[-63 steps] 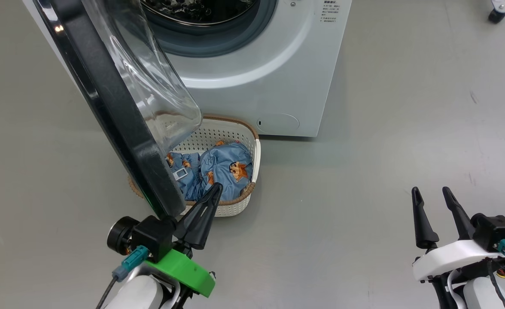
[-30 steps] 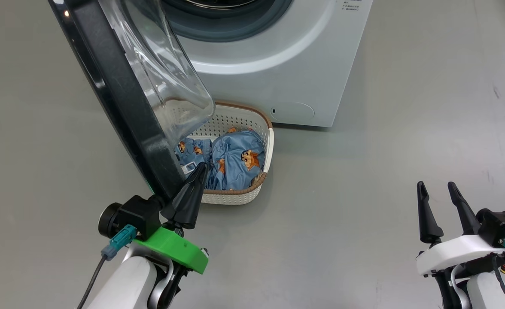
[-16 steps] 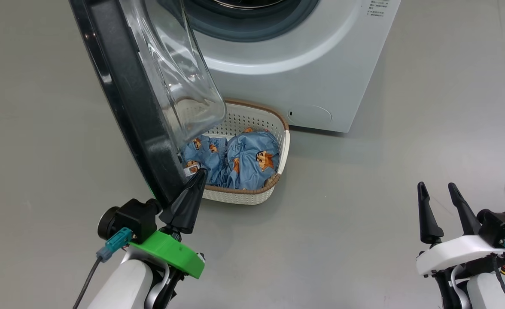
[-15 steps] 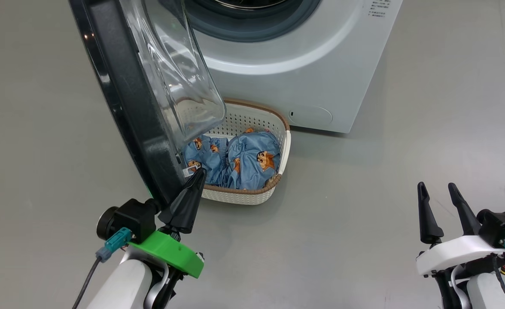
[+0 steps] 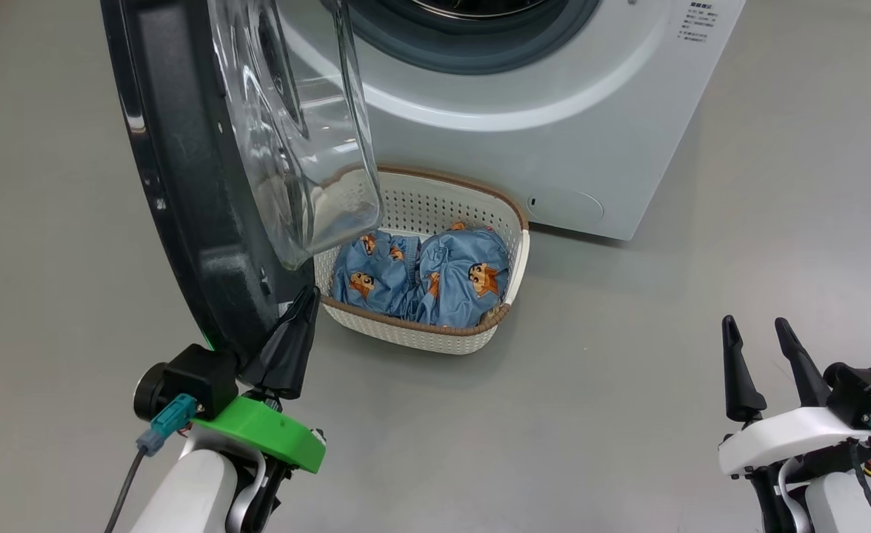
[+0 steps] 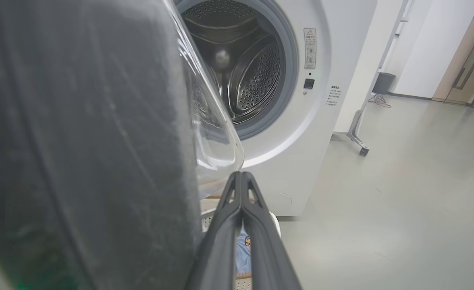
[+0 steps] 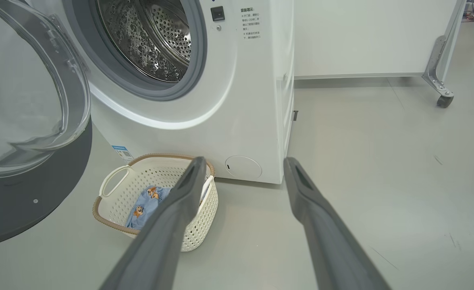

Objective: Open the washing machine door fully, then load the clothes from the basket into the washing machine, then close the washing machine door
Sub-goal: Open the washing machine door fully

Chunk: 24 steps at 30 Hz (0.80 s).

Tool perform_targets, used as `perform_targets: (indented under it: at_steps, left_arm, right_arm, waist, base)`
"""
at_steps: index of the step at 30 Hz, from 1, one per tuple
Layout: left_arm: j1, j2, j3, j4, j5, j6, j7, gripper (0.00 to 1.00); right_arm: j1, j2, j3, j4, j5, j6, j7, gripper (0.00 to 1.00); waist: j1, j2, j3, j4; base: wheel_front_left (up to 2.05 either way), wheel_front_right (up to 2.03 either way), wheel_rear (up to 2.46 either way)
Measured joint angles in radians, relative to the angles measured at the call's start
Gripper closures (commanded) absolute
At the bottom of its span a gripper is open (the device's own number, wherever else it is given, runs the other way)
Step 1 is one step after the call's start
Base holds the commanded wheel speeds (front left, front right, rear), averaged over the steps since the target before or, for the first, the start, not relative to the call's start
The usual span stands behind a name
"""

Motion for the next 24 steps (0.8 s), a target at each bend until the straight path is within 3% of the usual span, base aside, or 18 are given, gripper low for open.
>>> perform_targets:
  at_steps: [24]
  left_arm:
    - [0.045, 0.007, 0.128, 0.035, 0.015, 0.019, 0.0, 1.0]
  right_arm:
    - [0.022, 0.021, 0.009, 0.015, 0.01, 0.0, 0.0, 0.0]
  waist:
    - [0.0, 0.0, -0.062, 0.149]
  base:
    - [0.0, 0.0, 0.0]
